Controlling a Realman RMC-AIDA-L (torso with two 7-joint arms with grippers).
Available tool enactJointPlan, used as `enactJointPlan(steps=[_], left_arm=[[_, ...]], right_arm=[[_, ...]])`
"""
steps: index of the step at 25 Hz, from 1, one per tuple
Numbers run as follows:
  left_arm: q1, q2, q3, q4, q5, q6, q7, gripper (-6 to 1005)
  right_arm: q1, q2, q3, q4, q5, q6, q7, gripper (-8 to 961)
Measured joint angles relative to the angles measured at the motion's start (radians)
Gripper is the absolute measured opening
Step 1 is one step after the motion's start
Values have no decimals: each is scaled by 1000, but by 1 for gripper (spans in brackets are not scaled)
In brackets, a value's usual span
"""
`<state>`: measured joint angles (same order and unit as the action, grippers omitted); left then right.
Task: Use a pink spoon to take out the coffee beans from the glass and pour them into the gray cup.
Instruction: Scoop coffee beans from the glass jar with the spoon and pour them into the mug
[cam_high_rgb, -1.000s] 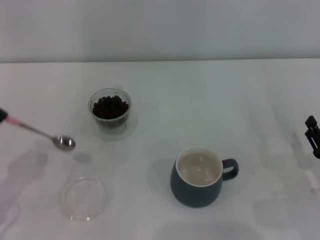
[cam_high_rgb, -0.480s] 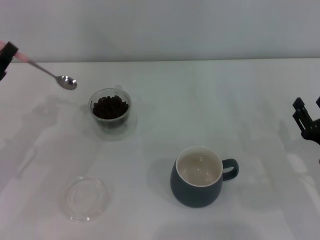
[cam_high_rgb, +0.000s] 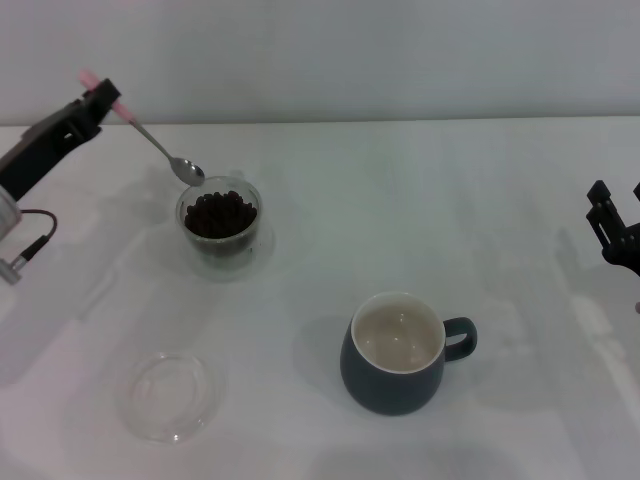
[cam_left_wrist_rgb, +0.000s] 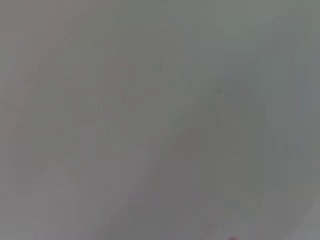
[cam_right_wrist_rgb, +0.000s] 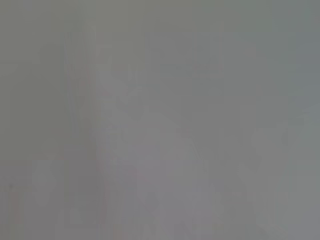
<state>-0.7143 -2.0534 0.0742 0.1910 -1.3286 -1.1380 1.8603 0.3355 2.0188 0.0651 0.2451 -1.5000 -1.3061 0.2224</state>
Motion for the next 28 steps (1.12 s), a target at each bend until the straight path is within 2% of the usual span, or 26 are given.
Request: enactJointPlan(steps=[5,18,28], left_arm=[[-23,-1,81,1,-5,35,-17,126],[-9,-20,94,-19,-1,68,-24,127],[11,-24,86,-78,-17,98,-27,127]], right_arm=[[0,0,13,0,0,12,0,619],[-10,0,14,-1,0,13,0,619],[-23,0,6,8,-8,11,0,619]])
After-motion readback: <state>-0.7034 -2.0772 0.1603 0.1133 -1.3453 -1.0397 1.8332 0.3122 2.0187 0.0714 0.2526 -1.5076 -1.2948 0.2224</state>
